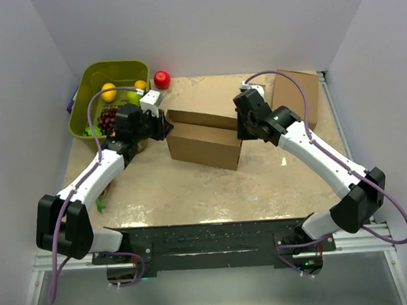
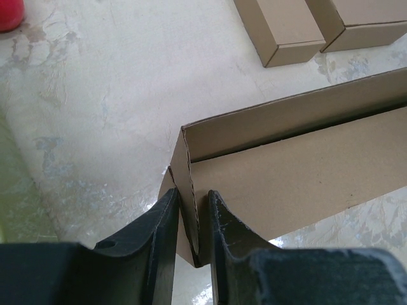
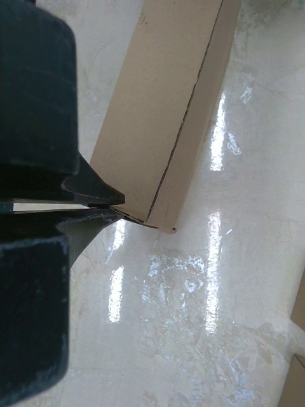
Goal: Fold the paper box
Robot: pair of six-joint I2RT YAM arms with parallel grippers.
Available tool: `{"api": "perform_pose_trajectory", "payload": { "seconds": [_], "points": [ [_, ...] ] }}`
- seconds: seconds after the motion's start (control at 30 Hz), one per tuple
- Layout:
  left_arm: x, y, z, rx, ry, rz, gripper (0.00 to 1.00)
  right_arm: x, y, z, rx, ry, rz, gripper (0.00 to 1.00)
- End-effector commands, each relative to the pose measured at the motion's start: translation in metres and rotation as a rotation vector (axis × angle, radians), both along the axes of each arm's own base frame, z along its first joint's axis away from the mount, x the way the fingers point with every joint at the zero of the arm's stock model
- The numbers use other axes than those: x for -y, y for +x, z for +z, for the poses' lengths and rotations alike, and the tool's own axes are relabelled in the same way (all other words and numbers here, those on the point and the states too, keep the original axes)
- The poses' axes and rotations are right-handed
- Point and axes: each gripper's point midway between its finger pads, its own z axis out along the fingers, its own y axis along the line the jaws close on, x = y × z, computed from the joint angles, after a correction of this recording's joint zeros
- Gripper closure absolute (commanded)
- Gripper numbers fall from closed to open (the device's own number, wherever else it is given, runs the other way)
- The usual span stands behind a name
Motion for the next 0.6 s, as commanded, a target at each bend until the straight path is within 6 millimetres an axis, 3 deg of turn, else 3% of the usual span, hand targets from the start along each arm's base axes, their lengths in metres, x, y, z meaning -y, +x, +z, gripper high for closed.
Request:
{"api": "perform_pose_trajectory", "payload": {
  "seconds": [0.0,0.37,0.57],
  "points": [
    [0.024,-0.041,-0.032,-0.160,-0.024,-0.142,0.76,-0.038,0.002,-0.008,-0.001,0.138,0.065,1.00],
    [0.023,-0.041,-0.029,-0.151,-0.023,-0.138,0.76,-0.023,-0.014,-0.035,-0.056,0.074,0.065,1.00],
    [0.022,-0.041,-0.029,-0.150,-0.019,-0.134,0.76,-0.015,-0.019,-0.036,-0.057,0.049,0.065,1.00]
  ]
}}
